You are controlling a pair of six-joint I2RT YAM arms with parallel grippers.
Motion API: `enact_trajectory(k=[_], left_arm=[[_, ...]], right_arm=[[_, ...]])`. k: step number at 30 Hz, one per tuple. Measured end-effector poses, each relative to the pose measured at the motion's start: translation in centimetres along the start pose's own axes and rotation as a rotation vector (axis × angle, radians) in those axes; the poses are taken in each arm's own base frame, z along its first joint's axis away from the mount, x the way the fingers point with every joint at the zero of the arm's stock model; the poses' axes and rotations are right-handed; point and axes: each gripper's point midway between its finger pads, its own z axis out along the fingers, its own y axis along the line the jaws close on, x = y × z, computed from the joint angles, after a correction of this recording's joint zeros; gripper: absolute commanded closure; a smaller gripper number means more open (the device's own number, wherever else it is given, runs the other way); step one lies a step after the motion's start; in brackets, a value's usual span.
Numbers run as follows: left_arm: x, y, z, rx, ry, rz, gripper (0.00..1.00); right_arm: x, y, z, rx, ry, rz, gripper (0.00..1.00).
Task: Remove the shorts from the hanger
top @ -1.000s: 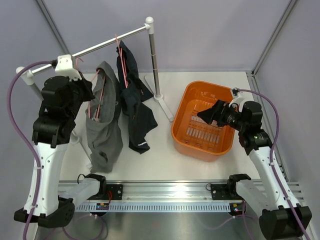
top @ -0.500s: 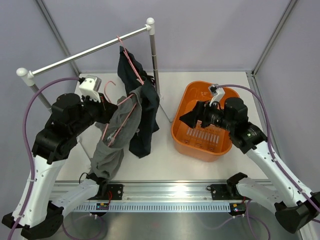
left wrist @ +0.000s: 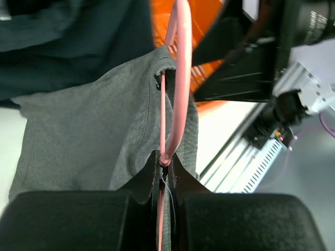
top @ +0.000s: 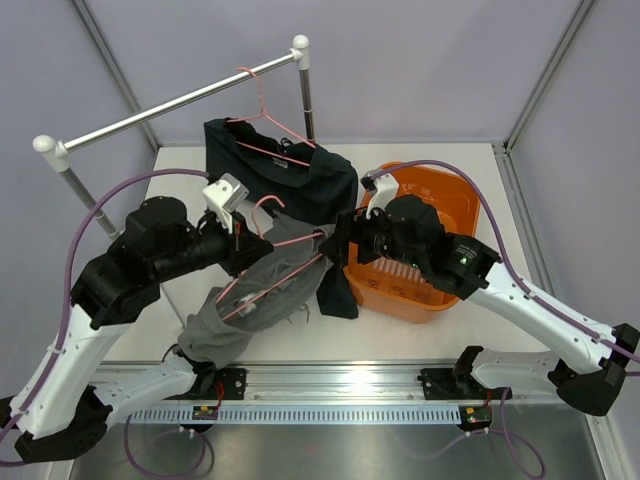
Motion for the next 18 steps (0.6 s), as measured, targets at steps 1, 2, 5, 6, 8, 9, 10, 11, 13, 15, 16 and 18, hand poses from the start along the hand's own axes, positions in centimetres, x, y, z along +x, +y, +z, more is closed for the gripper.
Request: enact_trajectory(k=[1, 2, 5, 6, 8, 9, 10, 11, 13, 15, 16, 18], left_arm=[[0.1, -0.4, 0.1, 0.017, 0.009, 0.005, 1.00], [0.2, -0.8, 0.2, 0.031, 0.017, 0.011, 1.00], [0.4, -1.6, 0.7, 0.061, 0.038, 0.025, 1.00], [0.5, -1.9, 0.8, 0.069, 0.045, 0.028, 1.00], [0.6, -2.1, 1.1, 0.074, 0.053, 0.033, 1.00], [0.6, -2.1, 1.1, 0.074, 0.055, 0.035, 1.00], [0.6, -2.1, 1.2, 0.070, 0.056, 0.036, 1.00], [0.5, -2.0, 1.3, 0.068, 0.055, 0.037, 1.00], [0.4, -2.0, 1.4, 0.063, 0.055, 0.039, 1.00], [0.3, -1.9, 1.7, 0.057, 0.057, 0.044, 1.00], [0.2, -1.9, 1.7, 0.056, 0.057, 0.045, 1.00], [0.1, -1.8, 1.9, 0.054, 0.059, 0.048, 1.00]], right_arm=[[0.0, 0.1, 0.1, 0.018, 0.001, -0.007, 0.14], [-0.1, 0.1, 0.2, 0.037, -0.001, -0.012, 0.14], [-0.5, -0.3, 0.2, 0.107, -0.003, -0.026, 0.18], [-0.7, -0.6, 0.2, 0.133, -0.007, -0.029, 0.20], [-0.8, -1.2, 0.2, 0.177, -0.012, -0.035, 0.27], [-0.8, -1.5, 0.1, 0.194, -0.011, -0.036, 0.31], [-0.6, -1.9, 0.0, 0.216, -0.006, -0.039, 0.35], [-0.5, -2.2, 0.0, 0.234, -0.003, -0.039, 0.42], [-0.4, -2.6, -0.1, 0.260, -0.001, -0.039, 0.45], [-0.2, -3.0, -0.3, 0.282, 0.004, -0.041, 0.49], [-0.2, -3.1, -0.4, 0.288, 0.005, -0.041, 0.50], [-0.1, -3.4, -0.5, 0.305, 0.008, -0.044, 0.59]])
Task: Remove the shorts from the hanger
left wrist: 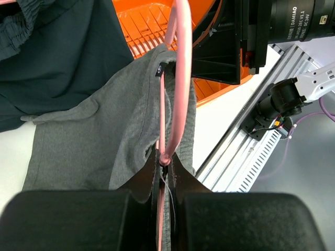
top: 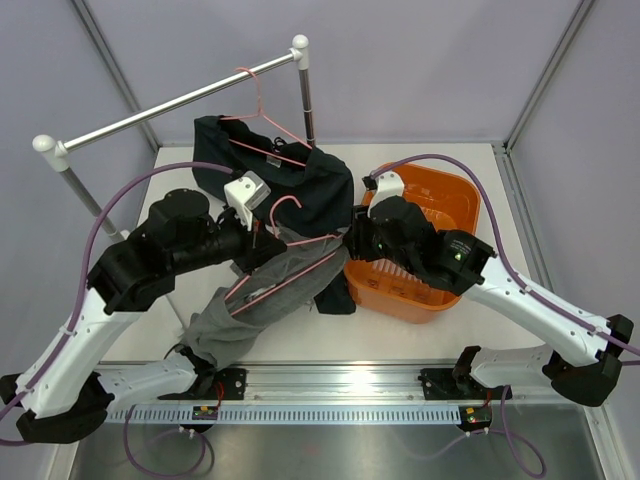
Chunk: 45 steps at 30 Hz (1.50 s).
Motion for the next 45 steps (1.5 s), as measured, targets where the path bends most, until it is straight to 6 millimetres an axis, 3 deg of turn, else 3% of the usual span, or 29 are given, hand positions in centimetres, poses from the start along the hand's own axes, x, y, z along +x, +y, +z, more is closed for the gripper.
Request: enact_trajectory(k=[2, 7, 17, 22, 28, 30, 35, 41, 45], left_arm=[[-0.1, 0.1, 0.2, -0.002, 0.002, 0.004, 1.00], [-0.6, 0.0, 0.1, 0.001, -0.005, 0.025, 1.00], [-2.3, -0.5, -1.7, 0.007, -0.048, 0.084, 1.00], [-3.6, -1.0, -2.9, 0.024, -0.088, 0.126, 1.00], [-4.7, -2.2, -5.2, 0.067, -0.145, 0.166, 1.00], [-5.0, -2.6, -6.1, 0.080, -0.169, 0.183, 1.00], [-4.9, -2.3, -6.8, 0.058, -0.183, 0.182, 1.00], [-5.4, -0.9, -5.8, -0.020, -0.223, 0.121, 1.00], [-7.3, 0.1, -4.4, -0.071, -0.302, 0.063, 1.00]], right_arm=[[0.1, -0.3, 0.0, 0.014, 0.000, -0.003, 0.66], [-0.3, -1.1, 0.1, 0.072, -0.004, -0.019, 1.00], [-3.7, -2.3, 0.2, 0.200, -0.050, -0.044, 1.00], [-6.5, -2.9, -0.1, 0.225, -0.088, -0.034, 1.00], [-9.1, -5.2, 0.2, 0.292, -0.111, -0.029, 1.00], [-9.4, -5.9, 0.6, 0.317, -0.102, -0.035, 1.00], [-9.5, -5.3, 1.3, 0.290, -0.085, -0.039, 1.00], [-9.2, -4.7, 1.4, 0.251, -0.068, -0.035, 1.00], [-8.7, -3.1, 0.9, 0.197, -0.060, -0.048, 1.00]])
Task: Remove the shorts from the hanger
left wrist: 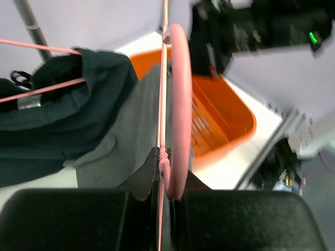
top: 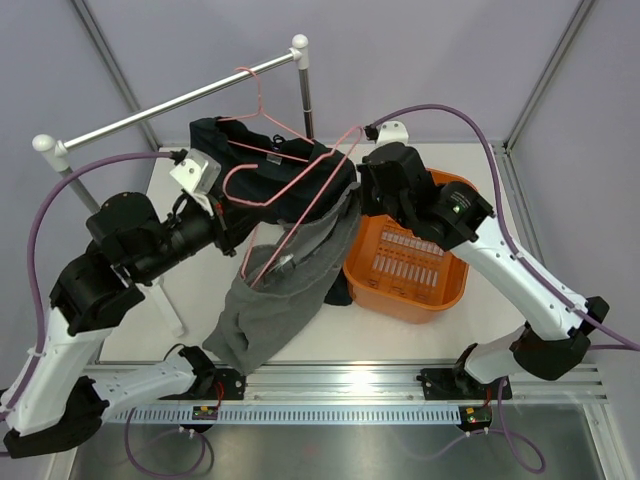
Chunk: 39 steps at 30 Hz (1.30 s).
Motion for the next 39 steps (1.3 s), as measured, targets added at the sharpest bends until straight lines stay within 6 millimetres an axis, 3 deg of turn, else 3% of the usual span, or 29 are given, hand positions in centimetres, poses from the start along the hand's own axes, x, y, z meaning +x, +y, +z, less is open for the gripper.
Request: enact_trajectory(k=[5, 11, 14, 17, 19, 21, 25, 28, 33, 37, 39], left_arm=[[-2.9, 1.4, 2.7, -0.086, -0.115, -0.055, 1.00], [-5.0, 2.6, 5.8, -0.153, -0.176, -0.086, 1.00], [-7.3, 2.9, 6.9, -0.180, -0.221, -0.090, 1.00], [-10.6, 3.3, 7.2, -0.220, -0.277, -0.095, 1.00], [-12.4, 3.7, 6.9, -0.250, -0.321, -0.095, 1.00], [-12.8, 4.2, 6.4, -0.279, -0.337, -0.091, 1.00], [-11.2, 5.0, 6.0, -0.317, -0.313, -0.088, 1.00], [-9.2, 5.5, 6.6, -0.338, -0.269, -0.083, 1.00], [-4.6, 6.6, 7.9, -0.374, -0.163, -0.070, 1.00], [-2.6, 7.1, 8.3, -0.394, -0.115, -0.063, 1.00], [-2.2, 7.2, 8.2, -0.398, -0.107, -0.062, 1.00]], right_arm=[[1.1, 2.4, -2.3, -0.099, -0.002, -0.019, 1.00], [1.9, 3.0, -3.6, -0.149, 0.002, -0.009, 1.00], [2.0, 3.8, -3.9, -0.172, 0.005, -0.018, 1.00], [0.5, 4.1, -4.8, -0.184, -0.018, -0.021, 1.00], [-2.1, 4.0, -6.1, -0.185, -0.073, -0.011, 1.00], [-5.6, 3.6, -8.2, -0.182, -0.153, 0.004, 1.00], [-14.2, 0.8, -14.3, -0.133, -0.426, 0.081, 1.00], [-18.3, -3.0, -18.6, -0.034, -0.609, 0.115, 1.00], [-21.8, -9.6, -24.5, 0.190, -0.833, 0.159, 1.00], [-23.4, -12.5, -27.9, 0.297, -0.926, 0.207, 1.00], [-23.7, -13.1, -28.4, 0.324, -0.941, 0.218, 1.00]])
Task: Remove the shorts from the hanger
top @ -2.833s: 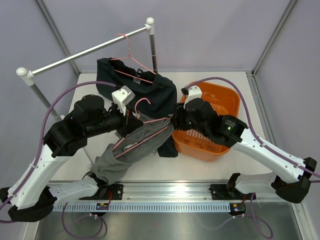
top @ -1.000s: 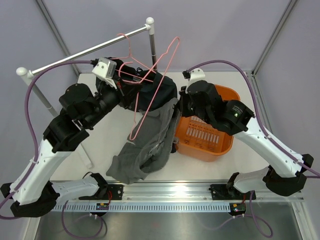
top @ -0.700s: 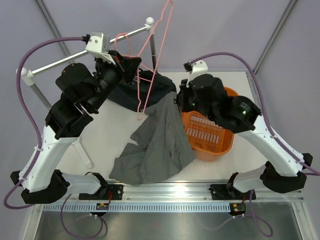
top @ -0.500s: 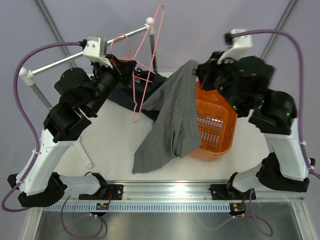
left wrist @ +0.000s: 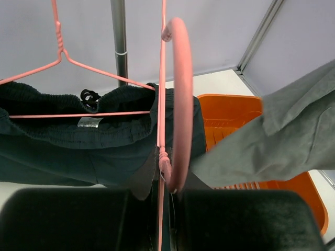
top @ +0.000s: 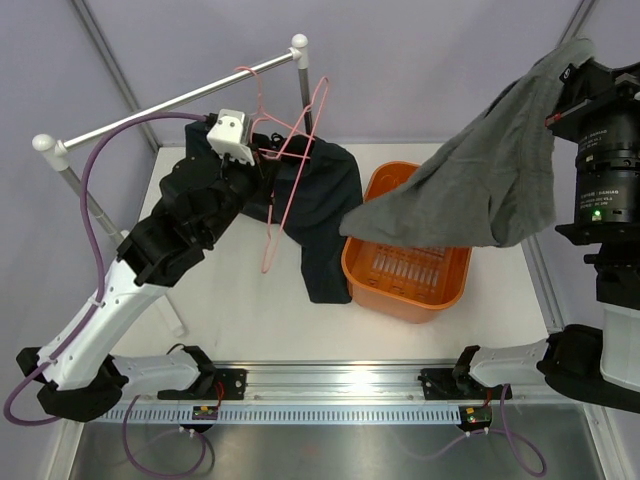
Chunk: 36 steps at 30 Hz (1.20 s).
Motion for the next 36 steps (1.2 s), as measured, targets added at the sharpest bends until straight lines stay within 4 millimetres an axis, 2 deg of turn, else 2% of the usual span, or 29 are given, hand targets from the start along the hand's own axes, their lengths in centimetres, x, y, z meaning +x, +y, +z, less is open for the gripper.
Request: enact_trajectory(k=[3, 6, 10, 13, 16, 19, 22, 24, 25, 28, 29, 31, 34, 36], left_arm=[[0.0, 0.1, -0.3, 0.000, -0.003, -0.001, 1.00], [-0.2, 0.3, -0.9, 0.003, -0.016, -0.006, 1.00], [-0.8, 0.6, -1.8, 0.001, -0.039, -0.014, 1.00], [-1.2, 0.9, -2.5, -0.001, -0.056, -0.020, 1.00], [-1.7, 1.3, -3.3, -0.009, -0.077, -0.027, 1.00], [-2.2, 1.8, -4.2, -0.020, -0.095, -0.033, 1.00], [-2.5, 2.4, -5.0, -0.039, -0.109, -0.038, 1.00], [-2.6, 3.0, -5.6, -0.060, -0.116, -0.044, 1.00], [-2.8, 3.5, -6.0, -0.081, -0.122, -0.055, 1.00], [-2.8, 5.1, -6.9, -0.160, -0.141, -0.085, 1.00], [-2.7, 5.7, -7.2, -0.191, -0.141, -0.092, 1.00], [-2.4, 6.7, -7.6, -0.239, -0.138, -0.101, 1.00], [-2.0, 7.7, -8.1, -0.295, -0.134, -0.114, 1.00], [-1.5, 8.3, -8.4, -0.328, -0.115, -0.111, 1.00]], right_arm=[[0.7, 0.4, 0.3, 0.019, 0.006, -0.028, 1.00], [3.2, 1.9, 0.8, 0.012, 0.039, -0.089, 1.00], [8.0, 4.5, 2.1, -0.012, 0.105, -0.173, 1.00], [12.6, 6.2, 3.3, -0.035, 0.174, -0.229, 1.00], [17.3, 6.2, 4.2, -0.049, 0.255, -0.273, 1.00], [21.6, 4.5, 4.9, -0.016, 0.338, -0.288, 1.00], [26.2, 2.3, 4.5, 0.028, 0.421, -0.302, 1.00], [29.4, 0.5, 3.4, 0.052, 0.483, -0.309, 0.97], [32.2, -1.3, 2.1, 0.076, 0.548, -0.326, 0.97], [36.9, -4.0, 0.5, 0.117, 0.649, -0.301, 0.88], [39.0, -5.2, -0.4, 0.140, 0.700, -0.300, 0.85], [42.1, -6.5, -1.7, 0.161, 0.775, -0.298, 0.78], [46.3, -7.5, -4.2, 0.163, 0.886, -0.287, 0.59], [47.9, -7.9, -5.5, 0.159, 0.937, -0.283, 0.49]])
